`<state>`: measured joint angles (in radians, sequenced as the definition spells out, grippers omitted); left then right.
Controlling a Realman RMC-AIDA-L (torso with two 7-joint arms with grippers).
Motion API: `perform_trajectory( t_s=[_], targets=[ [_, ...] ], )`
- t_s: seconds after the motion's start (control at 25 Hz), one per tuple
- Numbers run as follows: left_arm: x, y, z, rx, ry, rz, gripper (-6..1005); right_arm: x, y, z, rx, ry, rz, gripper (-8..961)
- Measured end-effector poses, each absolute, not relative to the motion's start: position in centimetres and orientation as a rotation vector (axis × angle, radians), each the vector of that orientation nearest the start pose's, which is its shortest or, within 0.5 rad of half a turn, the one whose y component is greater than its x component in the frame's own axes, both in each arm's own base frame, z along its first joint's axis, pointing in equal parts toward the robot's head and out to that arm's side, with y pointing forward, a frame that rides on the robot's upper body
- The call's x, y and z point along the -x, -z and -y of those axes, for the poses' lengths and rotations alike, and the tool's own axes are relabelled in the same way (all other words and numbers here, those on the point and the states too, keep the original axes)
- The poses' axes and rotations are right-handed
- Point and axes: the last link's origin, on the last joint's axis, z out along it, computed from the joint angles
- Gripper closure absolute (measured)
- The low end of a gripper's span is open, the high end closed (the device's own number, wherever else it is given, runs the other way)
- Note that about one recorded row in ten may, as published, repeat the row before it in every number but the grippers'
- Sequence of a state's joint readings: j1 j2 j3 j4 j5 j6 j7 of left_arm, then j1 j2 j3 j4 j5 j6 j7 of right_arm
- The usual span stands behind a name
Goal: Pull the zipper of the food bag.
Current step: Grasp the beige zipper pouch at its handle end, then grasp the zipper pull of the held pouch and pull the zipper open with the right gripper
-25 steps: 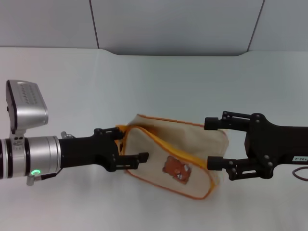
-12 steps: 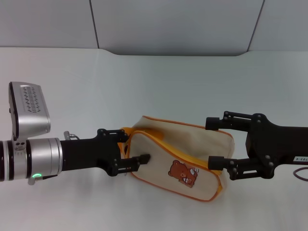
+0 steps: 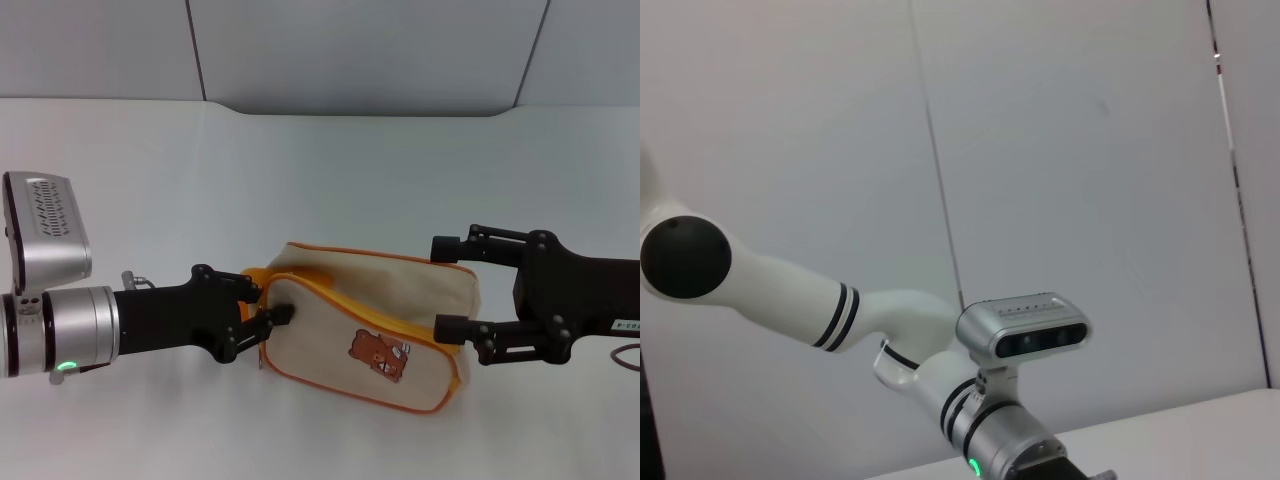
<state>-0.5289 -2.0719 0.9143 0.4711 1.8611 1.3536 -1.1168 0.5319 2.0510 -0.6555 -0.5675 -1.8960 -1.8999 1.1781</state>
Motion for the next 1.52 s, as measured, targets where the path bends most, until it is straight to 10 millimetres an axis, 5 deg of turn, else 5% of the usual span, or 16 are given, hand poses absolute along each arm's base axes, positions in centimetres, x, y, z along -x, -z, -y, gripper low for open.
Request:
perform_trajectory(
  t_s=[0.24, 0.56, 0.88, 1.52],
  targets=[
    [27.3, 4.3, -32.4, 2.744, 0.6, 0.43, 780, -23.7, -1.6, -29.6, 2.819, -1.122, -0.285, 113],
    [26.4, 1.1, -32.0, 2.699, 0.801, 0.251, 843, -23.1, -1.4, -30.6, 2.741, -1.14, -0.225, 113],
    [25.3, 0.0, -31.5, 2.692, 0.894, 0.055, 875, -22.4, -1.6, -31.1, 2.541, -1.246, -0.05, 113],
    [24.2, -0.2, -31.6, 2.702, 0.927, -0.063, 888, -22.1, 3.0, -31.9, 2.366, -1.071, 0.262, 207]
  ],
)
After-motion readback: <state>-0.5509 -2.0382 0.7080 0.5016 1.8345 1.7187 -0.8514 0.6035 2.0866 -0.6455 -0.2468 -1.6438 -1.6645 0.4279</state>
